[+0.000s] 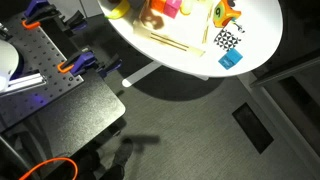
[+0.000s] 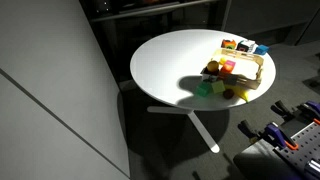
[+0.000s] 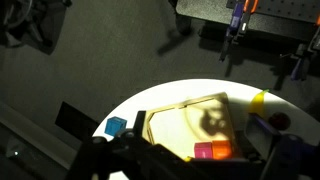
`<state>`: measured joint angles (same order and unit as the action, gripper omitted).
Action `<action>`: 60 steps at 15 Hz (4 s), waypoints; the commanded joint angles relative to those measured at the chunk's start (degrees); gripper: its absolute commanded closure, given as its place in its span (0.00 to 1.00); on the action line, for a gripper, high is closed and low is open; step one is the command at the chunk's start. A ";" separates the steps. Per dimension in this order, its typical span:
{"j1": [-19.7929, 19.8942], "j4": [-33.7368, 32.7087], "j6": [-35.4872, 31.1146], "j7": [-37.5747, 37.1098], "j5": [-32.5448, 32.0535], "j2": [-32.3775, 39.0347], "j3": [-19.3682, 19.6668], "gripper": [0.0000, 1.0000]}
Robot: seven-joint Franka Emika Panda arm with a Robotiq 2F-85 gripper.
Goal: Remove the lemon from the box
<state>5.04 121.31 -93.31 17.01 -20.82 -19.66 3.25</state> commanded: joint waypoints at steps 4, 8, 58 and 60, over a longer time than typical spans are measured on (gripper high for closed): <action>-0.73 -0.43 -0.68 -1.04 0.09 0.87 1.15 0.00; -0.17 -1.46 -3.18 -2.12 1.37 4.37 2.56 0.00; 6.40 -15.00 -31.92 2.67 21.77 44.51 3.52 0.00; 6.41 -16.27 -32.34 2.66 21.46 46.78 2.96 0.00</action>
<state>10.25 108.67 -125.85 19.17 0.46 23.59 7.66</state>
